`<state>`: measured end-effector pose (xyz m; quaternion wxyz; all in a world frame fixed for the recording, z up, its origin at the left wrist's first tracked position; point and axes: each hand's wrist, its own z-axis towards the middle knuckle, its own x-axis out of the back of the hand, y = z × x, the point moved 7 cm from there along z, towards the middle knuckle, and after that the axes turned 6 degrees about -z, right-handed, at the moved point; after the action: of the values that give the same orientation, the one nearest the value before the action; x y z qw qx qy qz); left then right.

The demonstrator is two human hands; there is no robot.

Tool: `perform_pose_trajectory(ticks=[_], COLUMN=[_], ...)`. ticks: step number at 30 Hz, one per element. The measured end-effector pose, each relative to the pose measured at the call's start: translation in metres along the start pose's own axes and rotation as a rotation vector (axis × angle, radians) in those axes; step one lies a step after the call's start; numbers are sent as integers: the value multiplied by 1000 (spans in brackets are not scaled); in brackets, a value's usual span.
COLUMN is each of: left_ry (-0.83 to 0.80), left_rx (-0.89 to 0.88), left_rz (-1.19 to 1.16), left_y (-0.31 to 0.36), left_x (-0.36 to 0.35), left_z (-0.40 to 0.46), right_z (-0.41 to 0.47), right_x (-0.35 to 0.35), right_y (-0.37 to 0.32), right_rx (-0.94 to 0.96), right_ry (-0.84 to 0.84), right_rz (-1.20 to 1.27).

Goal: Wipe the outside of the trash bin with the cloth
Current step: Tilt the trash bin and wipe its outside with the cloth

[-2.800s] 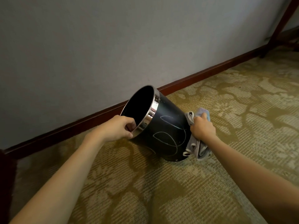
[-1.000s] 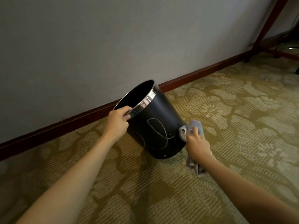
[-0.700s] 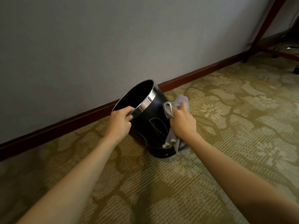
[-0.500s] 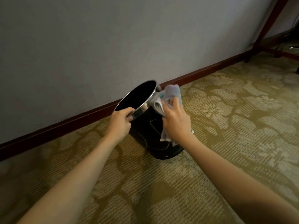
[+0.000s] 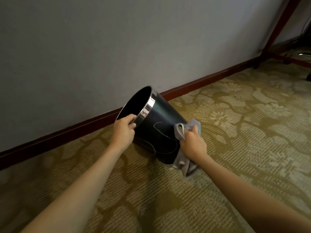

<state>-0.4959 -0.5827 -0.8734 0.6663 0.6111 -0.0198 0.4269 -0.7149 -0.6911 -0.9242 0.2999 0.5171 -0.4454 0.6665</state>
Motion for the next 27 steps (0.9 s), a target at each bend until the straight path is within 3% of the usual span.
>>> perform_pose_trajectory(ticks=[3,7,9,14,19,23,27], left_ry=[-9,-26,-12,19,15,13,24], left_rx=[-20,7,21,86,100,49,30], left_rz=[4,-16,20,60,68,71,82], left_y=[12,11,4,-15,-17,-7,-5], left_x=[-11,-11,-4,13,13,6,3], left_z=[1,6,8,8,7,7,8], right_z=[7,-4,-16,-37,-20,-19,-24], right_x=[36,49,29,-43,-22,0,4], right_y=[-53,-84,-70,7,1,-62,-83], right_rx=[139,327,349,162,75,218,303], right_ry=[209,380,356,-17,86,219,264], right_rz=[69,-42,-106,-198,-12,72,-51])
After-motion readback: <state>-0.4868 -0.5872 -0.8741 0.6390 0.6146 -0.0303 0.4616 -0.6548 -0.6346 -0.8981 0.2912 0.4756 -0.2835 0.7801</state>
